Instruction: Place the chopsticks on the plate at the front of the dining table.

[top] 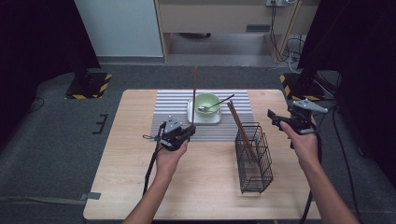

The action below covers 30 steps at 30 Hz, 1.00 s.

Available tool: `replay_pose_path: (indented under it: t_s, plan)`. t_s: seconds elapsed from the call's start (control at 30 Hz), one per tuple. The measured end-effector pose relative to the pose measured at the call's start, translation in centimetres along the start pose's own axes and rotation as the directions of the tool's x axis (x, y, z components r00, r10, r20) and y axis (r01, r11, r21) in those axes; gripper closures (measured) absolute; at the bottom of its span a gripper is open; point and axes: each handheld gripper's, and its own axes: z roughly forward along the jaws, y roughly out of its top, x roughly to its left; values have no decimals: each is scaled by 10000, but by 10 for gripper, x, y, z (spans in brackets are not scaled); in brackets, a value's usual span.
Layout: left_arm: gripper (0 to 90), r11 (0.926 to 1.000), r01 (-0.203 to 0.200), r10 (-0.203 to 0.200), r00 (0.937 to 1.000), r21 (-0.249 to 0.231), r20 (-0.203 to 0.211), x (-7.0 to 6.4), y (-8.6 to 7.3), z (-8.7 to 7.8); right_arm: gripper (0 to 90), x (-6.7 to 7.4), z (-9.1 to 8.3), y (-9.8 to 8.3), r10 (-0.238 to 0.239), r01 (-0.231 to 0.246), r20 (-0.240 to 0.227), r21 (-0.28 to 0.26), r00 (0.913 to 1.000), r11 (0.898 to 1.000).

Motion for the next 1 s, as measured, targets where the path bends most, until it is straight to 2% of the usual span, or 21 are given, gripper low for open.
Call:
replay_pose_path:
  t_s: [0.1,0.23,0.33,0.47,0.6,0.77,1.0]
  plan:
    - [856,10000,39,-39,10000,4,-32,1,1,0,111,-11,2,-15,202,-207,235,190,9995,9996]
    - [855,9999,115,-115,9999,-1,-49,2,3,2,108,-17,4,-25,269,-283,364,363,9990,9989]
    - [855,10000,78,-78,10000,-22,-60,1,6,3,105,-20,7,-41,275,-308,517,638,9983,9975]
    - [856,10000,79,-79,9999,-24,-66,1,7,4,101,-21,11,-52,271,-327,640,880,9976,9956]
    - [856,9999,131,-130,9998,24,-122,1,6,5,98,-18,17,-73,202,-309,781,1374,9967,9900]
    - [856,9996,269,-270,9996,-50,-97,1,8,4,99,-16,22,-86,146,-314,968,1743,9952,9842]
    - [856,9999,152,-151,9995,36,-281,0,14,5,105,-15,21,-97,114,-345,1172,1971,9930,9798]
